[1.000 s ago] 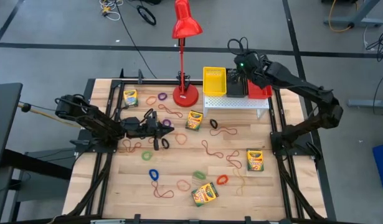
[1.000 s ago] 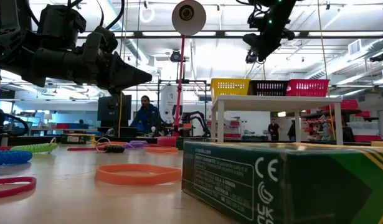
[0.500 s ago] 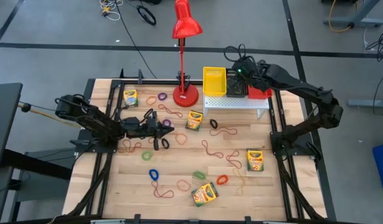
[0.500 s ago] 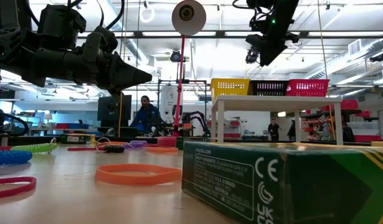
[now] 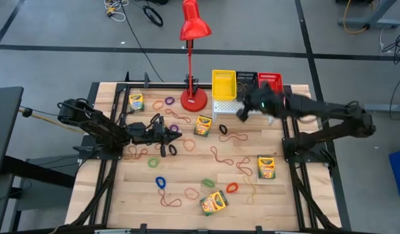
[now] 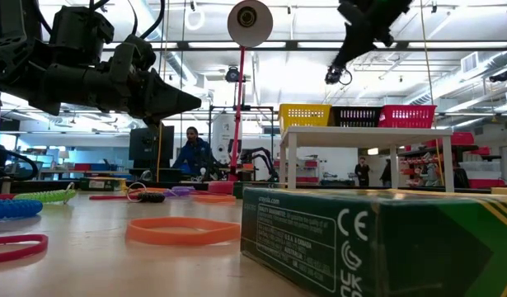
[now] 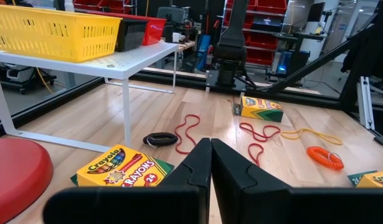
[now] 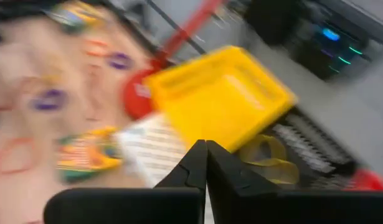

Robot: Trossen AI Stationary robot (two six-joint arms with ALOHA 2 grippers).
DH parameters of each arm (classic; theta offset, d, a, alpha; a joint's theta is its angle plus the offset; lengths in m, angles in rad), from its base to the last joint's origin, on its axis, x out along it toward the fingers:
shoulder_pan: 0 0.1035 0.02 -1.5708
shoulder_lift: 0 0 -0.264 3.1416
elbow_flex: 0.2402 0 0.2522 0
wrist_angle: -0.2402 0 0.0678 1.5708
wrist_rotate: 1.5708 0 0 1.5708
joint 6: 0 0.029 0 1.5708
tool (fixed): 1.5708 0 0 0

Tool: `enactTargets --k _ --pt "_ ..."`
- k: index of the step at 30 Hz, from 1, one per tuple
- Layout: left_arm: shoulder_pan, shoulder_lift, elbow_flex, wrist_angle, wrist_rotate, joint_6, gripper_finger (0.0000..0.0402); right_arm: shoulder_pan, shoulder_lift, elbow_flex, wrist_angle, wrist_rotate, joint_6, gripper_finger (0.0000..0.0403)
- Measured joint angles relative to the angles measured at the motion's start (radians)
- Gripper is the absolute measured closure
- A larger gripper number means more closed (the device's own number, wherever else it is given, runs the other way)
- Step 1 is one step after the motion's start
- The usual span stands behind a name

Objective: Pick & Place Office Desk Supplies
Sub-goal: Put the red spring keychain into the red bin on the shelf

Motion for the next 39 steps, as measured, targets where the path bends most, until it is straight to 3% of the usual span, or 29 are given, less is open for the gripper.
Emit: enactTargets --k 5,11,17,22,31,39 --pt "0.000 0.000 0.000 0.000 0.000 0.000 0.0387 0.145 -0.062 -0.248 0.342 -0.033 -0.024 0.0380" --pt "0.000 0.000 0.000 0.000 0.000 0.000 0.0387 0.281 -0.050 -0.501 0.790 -0.094 -0.037 0.0396" --pt "0.000 0.000 0.000 0.000 0.000 0.000 0.0387 0.383 -0.044 -0.672 1.019 -0.057 -0.045 0.0398" --pt "0.000 0.000 0.000 0.006 0.000 0.000 0.0387 0.451 -0.044 -0.707 0.969 0.018 0.018 0.0400" --pt "0.000 0.000 0.000 0.039 0.000 0.000 0.0387 0.623 -0.018 -0.560 0.447 0.008 0.282 0.0393" --pt "0.000 0.000 0.005 0.036 0.000 -0.072 0.0387 0.757 0.227 -0.430 0.408 -0.110 0.421 0.0333"
